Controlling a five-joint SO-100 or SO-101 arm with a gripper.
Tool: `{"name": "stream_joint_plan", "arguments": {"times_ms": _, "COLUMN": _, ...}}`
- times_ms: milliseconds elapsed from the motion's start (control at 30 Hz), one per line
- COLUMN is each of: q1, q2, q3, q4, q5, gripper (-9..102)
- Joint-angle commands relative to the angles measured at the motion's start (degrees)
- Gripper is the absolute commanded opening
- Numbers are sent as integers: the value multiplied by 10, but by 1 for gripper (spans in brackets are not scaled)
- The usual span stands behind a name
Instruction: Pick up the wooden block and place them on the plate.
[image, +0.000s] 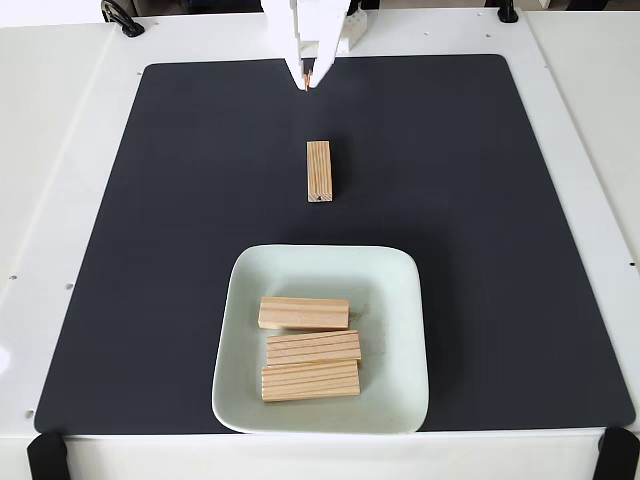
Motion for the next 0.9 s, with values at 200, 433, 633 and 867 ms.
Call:
{"name": "stream_joint_plan", "arguments": {"times_ms": 200, "q1": 22, "q2": -149, "q3": -130, "q4": 14, "q5": -11, "gripper": 18}}
{"name": "stream_joint_plan", "arguments": {"times_ms": 433, "q1": 54, "q2": -216, "q3": -148, "q4": 9, "q5": -86, "gripper": 59}}
{"name": "stream_joint_plan", "arguments": {"times_ms": 633, "q1": 55, "q2": -245, "q3": -156, "q4": 8, "q5": -88, "gripper": 52}}
{"name": "stream_joint_plan", "arguments": {"times_ms": 867, "q1": 56, "q2": -305, "q3": -185, "q4": 8, "q5": -88, "gripper": 52}}
